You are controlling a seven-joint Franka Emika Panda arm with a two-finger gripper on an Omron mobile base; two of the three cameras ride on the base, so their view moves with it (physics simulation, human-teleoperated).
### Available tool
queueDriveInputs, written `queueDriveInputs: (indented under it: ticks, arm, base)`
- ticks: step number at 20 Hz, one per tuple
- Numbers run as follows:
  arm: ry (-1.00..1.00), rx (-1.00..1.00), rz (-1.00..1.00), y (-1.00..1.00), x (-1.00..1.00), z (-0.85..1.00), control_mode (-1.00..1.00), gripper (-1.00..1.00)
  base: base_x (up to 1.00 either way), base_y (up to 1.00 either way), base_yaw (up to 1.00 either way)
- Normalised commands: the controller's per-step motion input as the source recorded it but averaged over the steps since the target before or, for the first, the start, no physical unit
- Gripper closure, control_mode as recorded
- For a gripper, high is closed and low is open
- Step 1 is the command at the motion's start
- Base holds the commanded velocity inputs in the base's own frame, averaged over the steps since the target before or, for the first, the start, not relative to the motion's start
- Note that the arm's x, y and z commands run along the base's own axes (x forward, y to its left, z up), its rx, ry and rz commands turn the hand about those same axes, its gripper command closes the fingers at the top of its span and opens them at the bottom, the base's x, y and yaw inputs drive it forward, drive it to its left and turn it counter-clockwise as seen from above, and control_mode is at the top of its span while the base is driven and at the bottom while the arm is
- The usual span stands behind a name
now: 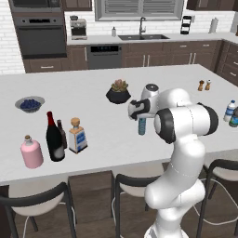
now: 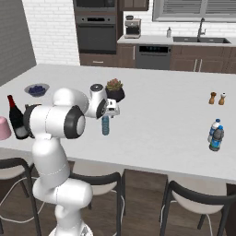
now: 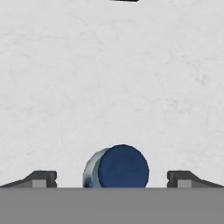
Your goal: Move the plastic bottles in the middle to the plastics group, and the glass bottles in the middle to the glass group.
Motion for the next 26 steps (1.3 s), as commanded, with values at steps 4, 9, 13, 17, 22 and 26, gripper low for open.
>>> queueDriveInputs:
  ticks: [4,9,13,17,22,26]
  arm:
    - [0.0,0.04,0.0,0.0,0.0,0.0,-1.0,-1.0]
    - [0.0,0.07,0.0,0.0,0.0,-0.02,-1.0,-1.0]
    - [-0.1,0.02,0.0,0.0,0.02,-0.05,-1.0,-1.0]
    - [-0.12,0.0,0.0,-0.06,0.03,-0.15,-1.0,-1.0]
    - [-0.05,0.0,0.0,-0.05,0.0,-0.24,-1.0,-1.0]
    - [0.0,0.01,0.0,-0.01,0.0,-0.02,-1.0,-1.0]
  base:
    - [0.0,0.0,0.0]
    - [0.0,0.0,0.0]
    - [0.0,0.0,0.0]
    - [0.0,0.0,0.0]
    - [0.0,0.0,0.0]
    - [0.0,0.0,0.0]
